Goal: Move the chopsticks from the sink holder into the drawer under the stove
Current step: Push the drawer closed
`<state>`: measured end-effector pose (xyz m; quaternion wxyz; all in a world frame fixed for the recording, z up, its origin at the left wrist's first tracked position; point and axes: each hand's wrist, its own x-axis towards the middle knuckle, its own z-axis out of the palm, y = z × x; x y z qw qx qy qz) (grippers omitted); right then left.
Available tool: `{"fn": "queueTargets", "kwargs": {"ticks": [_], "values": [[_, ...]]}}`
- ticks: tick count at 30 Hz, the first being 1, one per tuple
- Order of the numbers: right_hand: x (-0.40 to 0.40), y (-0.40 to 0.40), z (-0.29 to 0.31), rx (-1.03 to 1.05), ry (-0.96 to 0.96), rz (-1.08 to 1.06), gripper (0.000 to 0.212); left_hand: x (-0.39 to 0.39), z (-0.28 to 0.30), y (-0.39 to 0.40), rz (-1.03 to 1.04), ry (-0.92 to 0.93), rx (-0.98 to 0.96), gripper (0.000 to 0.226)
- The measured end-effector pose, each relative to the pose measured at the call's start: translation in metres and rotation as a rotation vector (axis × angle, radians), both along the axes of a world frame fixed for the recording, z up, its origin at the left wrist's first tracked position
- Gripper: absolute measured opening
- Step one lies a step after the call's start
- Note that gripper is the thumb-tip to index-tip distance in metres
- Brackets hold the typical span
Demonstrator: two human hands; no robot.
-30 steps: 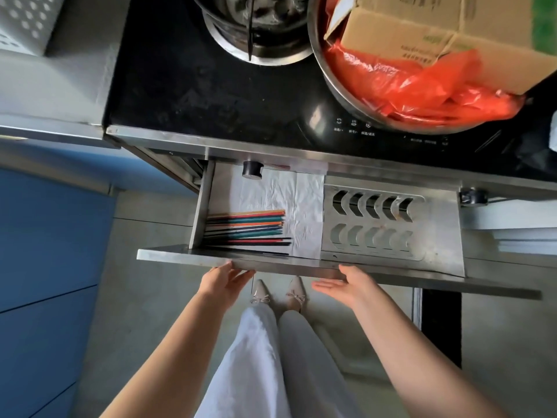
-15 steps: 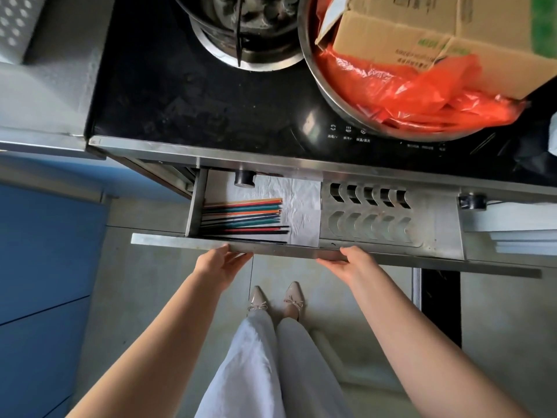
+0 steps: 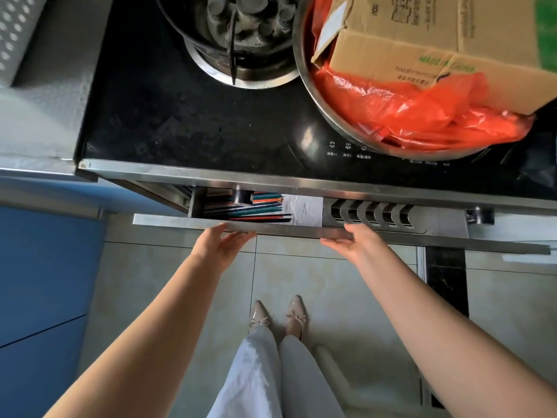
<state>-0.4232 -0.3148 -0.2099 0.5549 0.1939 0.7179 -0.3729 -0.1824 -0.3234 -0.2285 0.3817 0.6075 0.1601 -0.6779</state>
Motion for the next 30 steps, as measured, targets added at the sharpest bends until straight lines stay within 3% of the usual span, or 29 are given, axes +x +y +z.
{"fn": "queueTargets", "kwargs": {"ticks": [9, 14, 21, 25, 30], "values": [[-0.006, -0.024, 0.007, -0.068, 0.08, -0.15, 0.062, -0.002, -0.012, -0.033, 0.135, 0.08, 0.014, 0.051], [-0.008, -0.029, 0.006, -0.197, 0.018, -0.159, 0.045, -0.003, -0.013, -0.047, 0.172, 0.107, 0.018, 0.051], [-0.015, -0.038, 0.0, -0.258, -0.064, -0.261, 0.065, -0.012, -0.008, -0.064, 0.242, 0.092, -0.065, 0.044], [-0.024, -0.042, -0.007, -0.319, -0.226, -0.335, 0.027, -0.012, -0.01, -0.069, 0.209, 0.077, -0.115, 0.034], [-0.022, -0.046, -0.006, -0.336, -0.257, -0.348, 0.032, -0.009, -0.012, -0.069, 0.183, 0.118, -0.142, 0.039]]}}
